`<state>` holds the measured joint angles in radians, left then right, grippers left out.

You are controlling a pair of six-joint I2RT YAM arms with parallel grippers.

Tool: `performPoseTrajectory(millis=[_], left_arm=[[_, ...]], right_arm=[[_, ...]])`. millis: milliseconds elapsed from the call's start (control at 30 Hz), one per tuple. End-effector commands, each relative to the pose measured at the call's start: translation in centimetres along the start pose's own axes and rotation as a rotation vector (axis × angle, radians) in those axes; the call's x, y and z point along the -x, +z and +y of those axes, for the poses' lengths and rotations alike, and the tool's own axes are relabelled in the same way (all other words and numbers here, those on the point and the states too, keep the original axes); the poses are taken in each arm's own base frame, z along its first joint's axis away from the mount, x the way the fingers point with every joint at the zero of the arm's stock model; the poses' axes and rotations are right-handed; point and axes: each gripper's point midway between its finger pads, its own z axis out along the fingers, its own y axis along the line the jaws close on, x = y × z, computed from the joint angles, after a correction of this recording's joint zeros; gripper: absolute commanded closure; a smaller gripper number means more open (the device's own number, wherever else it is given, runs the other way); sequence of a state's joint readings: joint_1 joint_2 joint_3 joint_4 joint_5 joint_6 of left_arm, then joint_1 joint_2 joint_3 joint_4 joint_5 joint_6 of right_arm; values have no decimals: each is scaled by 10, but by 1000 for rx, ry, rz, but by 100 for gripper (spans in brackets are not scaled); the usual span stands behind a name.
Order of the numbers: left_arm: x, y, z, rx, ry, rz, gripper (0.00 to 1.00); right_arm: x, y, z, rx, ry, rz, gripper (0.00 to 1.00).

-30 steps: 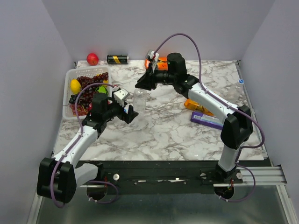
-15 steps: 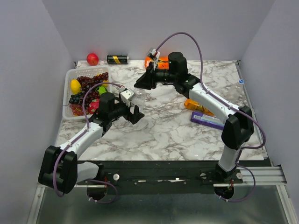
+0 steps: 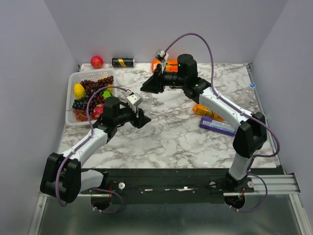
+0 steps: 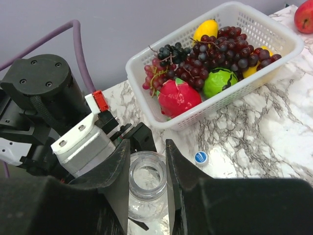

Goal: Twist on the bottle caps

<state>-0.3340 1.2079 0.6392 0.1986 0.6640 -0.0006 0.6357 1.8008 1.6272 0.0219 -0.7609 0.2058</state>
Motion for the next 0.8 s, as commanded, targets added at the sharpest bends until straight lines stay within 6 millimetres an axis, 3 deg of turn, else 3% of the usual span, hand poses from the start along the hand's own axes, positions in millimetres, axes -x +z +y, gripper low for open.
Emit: performPoseTrajectory(millis=[0,33,67,100,133,167,200,233,267,300,333,367,400,433,467,500,567,600,667,767], left_arm=[[14,-2,-8,-35,28,-29,41],[14,-4,-7,-27,25,-26,44],[15,-6,-5,-13,18,-21,48],[11,-9,-3,5,1,0,49],[13,-14,0,33,-27,-3,51],[14,-19,4,63,-46,1,56],[21,-25,14,131,-70,-8,61],[27,-34,16,168,-119,-17,68],[28,-45,25,222,-158,-19,82],[31,-54,33,284,-184,-17,85],[42,-66,33,317,-175,-52,86],[47,-75,35,349,-179,-68,90],[50,-85,40,392,-189,-70,94],[58,-99,46,470,-175,-96,97],[61,-108,51,517,-181,-102,100],[62,-121,60,585,-198,-114,100],[68,-147,75,719,-227,-142,100],[73,-156,78,755,-233,-159,100],[79,-179,88,845,-229,-201,100],[91,-196,88,885,-187,-251,100]], right_arm=[[12,-3,11,20,-16,-24,91],[20,-6,14,20,-39,-30,81],[27,-9,13,14,-104,-40,60],[43,-15,12,0,-161,-66,53],[38,-20,9,-14,-154,-23,48],[64,-26,11,-23,-234,-49,43],[71,-33,2,-42,-283,-42,43],[58,-35,-8,-53,-257,18,42],[74,-40,-11,-68,-346,15,42],[69,-43,-25,-117,-352,46,42],[47,-42,-38,-134,-317,126,42],[37,-41,-49,-143,-363,172,42],[40,-41,-52,-148,-390,191,42],[19,-43,-55,-139,-352,269,42],[-8,-34,-72,-132,-330,339,42],[-7,-32,-74,-139,-344,355,43],[-48,-24,-87,-117,-291,469,43],[-58,-21,-92,-134,-281,501,43],[-71,-7,-87,-132,-234,508,43],[-81,21,-87,-179,-131,441,38]])
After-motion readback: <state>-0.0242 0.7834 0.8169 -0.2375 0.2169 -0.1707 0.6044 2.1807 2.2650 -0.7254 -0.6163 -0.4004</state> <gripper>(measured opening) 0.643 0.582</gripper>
